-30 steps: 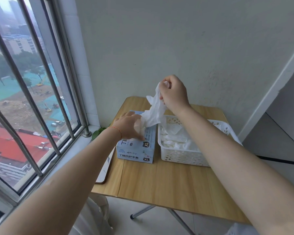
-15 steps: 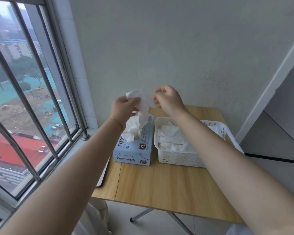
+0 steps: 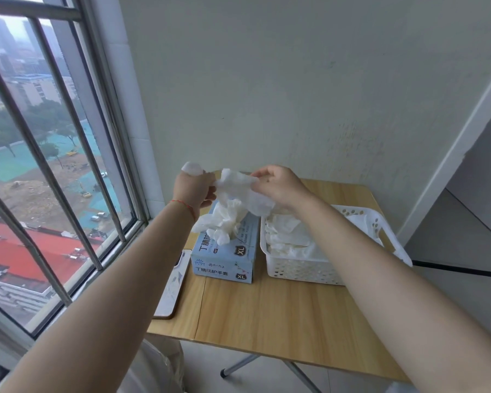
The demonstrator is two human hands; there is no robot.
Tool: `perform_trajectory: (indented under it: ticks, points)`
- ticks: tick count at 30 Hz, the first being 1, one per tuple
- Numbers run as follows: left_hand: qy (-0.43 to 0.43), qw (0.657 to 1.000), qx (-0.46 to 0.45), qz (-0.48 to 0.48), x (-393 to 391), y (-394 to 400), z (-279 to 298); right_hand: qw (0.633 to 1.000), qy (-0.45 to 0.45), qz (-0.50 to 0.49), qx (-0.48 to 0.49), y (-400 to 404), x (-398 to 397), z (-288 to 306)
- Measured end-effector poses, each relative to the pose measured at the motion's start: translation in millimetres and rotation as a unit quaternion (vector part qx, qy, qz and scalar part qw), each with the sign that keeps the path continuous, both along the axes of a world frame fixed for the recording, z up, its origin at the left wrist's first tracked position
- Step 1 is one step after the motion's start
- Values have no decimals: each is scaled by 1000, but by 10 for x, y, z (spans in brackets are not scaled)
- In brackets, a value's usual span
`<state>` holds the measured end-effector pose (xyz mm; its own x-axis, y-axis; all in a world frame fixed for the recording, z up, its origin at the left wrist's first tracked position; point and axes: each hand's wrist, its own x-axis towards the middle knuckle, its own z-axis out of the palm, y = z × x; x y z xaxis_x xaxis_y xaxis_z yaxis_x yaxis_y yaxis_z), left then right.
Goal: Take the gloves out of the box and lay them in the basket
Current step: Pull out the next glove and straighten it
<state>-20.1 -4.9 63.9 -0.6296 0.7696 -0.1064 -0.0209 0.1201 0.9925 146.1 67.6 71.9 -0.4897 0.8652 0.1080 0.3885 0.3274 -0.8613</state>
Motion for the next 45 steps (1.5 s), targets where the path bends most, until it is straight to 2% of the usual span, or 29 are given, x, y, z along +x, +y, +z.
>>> perform_trajectory:
  ticks: [2, 4, 6, 7, 8, 10, 11, 13, 15, 17, 21, 24, 27, 29, 31, 34, 36, 39, 42, 45]
  points:
    - [45, 997, -57, -22, -51, -20, -74, 997, 5, 61, -46, -25, 54, 68]
    - [154, 982, -101, -45, -65, -60, -130, 989, 42, 102, -98, -70, 104, 155]
    - [221, 973, -60, -30, -30, -94, -117, 982, 65, 126, -127, -105, 132, 265]
    - [200, 979, -3, -34, 18, -130, -71, 979, 68, 138, -136, -131, 139, 314]
    - [145, 985, 58, -69, 62, -161, -18, 976, 68, 151, -139, -164, 150, 359]
    - [8, 967, 125, -222, 118, -180, 72, 975, 59, 169, -132, -211, 149, 411]
    - [-12, 948, 127, -293, 151, -218, 109, 975, 53, 175, -126, -228, 147, 417]
    - [22, 921, 107, -375, 192, -282, 131, 975, 44, 180, -122, -264, 162, 430]
    - [70, 917, 86, -383, 216, -343, 138, 978, 22, 173, -117, -294, 220, 454]
    - [80, 926, 71, -363, 211, -381, 142, 978, -10, 166, -129, -283, 306, 483]
    - [72, 963, 46, -255, 126, -379, 55, 973, -82, 152, -155, -248, 442, 532]
    - [77, 976, 38, -201, 111, -379, -2, 979, -16, 101, -177, -255, 449, 538]
    - [127, 957, -24, -260, 50, -446, -4, 980, 91, 42, -173, -242, 419, 545]
    - [163, 920, -71, -350, 7, -471, 20, 983, 102, 40, -149, -271, 384, 566]
    - [167, 902, -62, -393, 16, -478, 61, 988, 73, 61, -121, -331, 332, 583]
    - [76, 916, 55, -390, 96, -488, 99, 993, 25, 95, -66, -446, 243, 603]
    - [39, 920, 87, -381, 143, -492, 104, 996, -12, 86, -1, -485, 198, 606]
    - [55, 933, 57, -350, 144, -503, 44, 996, -30, 48, 68, -465, 160, 616]
    - [32, 943, 13, -331, 60, -512, -48, 991, -63, 15, 117, -403, 148, 620]
    - [13, 925, -41, -378, -33, -544, -112, 989, -71, -17, 126, -365, 136, 598]
